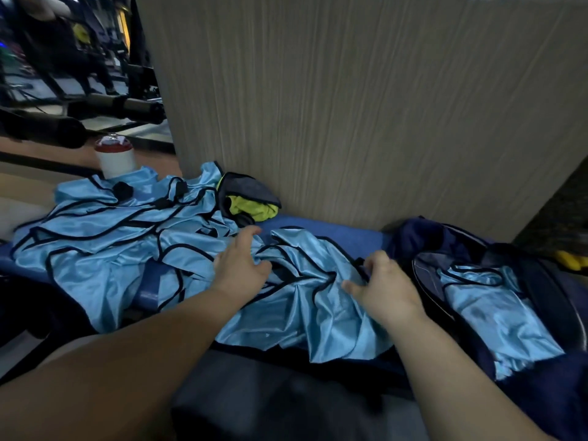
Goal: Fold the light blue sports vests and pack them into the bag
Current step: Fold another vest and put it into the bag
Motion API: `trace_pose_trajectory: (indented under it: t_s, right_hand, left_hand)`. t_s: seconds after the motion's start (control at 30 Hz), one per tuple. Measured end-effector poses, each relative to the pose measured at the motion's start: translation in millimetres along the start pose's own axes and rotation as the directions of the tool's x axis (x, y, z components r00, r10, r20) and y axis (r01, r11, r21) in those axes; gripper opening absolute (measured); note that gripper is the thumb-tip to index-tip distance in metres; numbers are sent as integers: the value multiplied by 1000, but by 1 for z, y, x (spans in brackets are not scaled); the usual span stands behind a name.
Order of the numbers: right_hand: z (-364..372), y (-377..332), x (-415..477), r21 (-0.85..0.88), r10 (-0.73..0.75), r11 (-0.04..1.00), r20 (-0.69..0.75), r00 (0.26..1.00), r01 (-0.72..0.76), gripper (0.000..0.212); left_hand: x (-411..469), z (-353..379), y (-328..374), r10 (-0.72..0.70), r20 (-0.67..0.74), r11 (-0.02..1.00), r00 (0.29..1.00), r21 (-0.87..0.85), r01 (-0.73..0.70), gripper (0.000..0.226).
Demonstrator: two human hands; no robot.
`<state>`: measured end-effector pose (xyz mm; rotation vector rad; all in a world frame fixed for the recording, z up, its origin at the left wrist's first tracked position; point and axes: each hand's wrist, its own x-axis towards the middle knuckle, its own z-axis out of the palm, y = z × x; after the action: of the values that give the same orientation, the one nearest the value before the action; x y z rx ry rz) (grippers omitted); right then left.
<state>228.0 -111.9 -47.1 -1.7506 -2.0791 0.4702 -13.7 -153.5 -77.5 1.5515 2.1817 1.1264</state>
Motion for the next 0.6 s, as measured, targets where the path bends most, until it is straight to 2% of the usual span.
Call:
trace_pose_trajectory:
  t_s: [0.07, 0.1, 0.17, 0.2, 0.23, 0.3, 0.4, 0.43, 0.53, 0.6]
  right_hand:
    - [12, 5, 4, 93, -16, 996, 47, 999, 11, 57]
    - [14, 6, 6, 129, 5, 992, 64, 998, -14, 56]
    - [14, 13, 12, 285, 51, 956, 52, 997, -63, 37]
    - [11, 16, 14, 418, 82, 903, 54, 995, -97, 26]
    - [6, 17, 17, 548, 124, 825, 63, 990, -138, 24]
    - [-7, 20, 23, 781, 221, 578, 128, 967, -236, 32]
    - [-27, 28, 23, 924, 259, 208, 265, 929, -321, 45]
    - [-31, 32, 22, 946, 269, 123, 259, 928, -300, 46]
    - [-49, 44, 17, 975, 324, -90, 221, 920, -202, 30]
    - [-60, 52, 18, 977, 330, -135, 199, 923, -162, 17]
  left_hand:
    - [3, 5, 3, 106, 73, 993, 992, 35, -109, 52]
    - [6, 8, 5, 129, 125, 985, 984, 99, -142, 49]
    - [11, 14, 5, 87, 248, 950, 965, 270, -155, 46]
    - [12, 17, 3, 48, 286, 936, 957, 322, -143, 46]
    - [14, 20, -1, 23, 305, 930, 952, 343, -133, 46]
    - [15, 23, -10, -16, 324, 940, 946, 328, -96, 49]
    - [15, 22, -16, -23, 318, 951, 948, 299, -77, 41]
    - [15, 22, -16, -10, 298, 955, 955, 287, -80, 33]
    - [15, 19, -17, 15, 196, 974, 981, 217, -58, 10]
    - [16, 16, -18, -13, 132, 987, 991, 163, -8, 14]
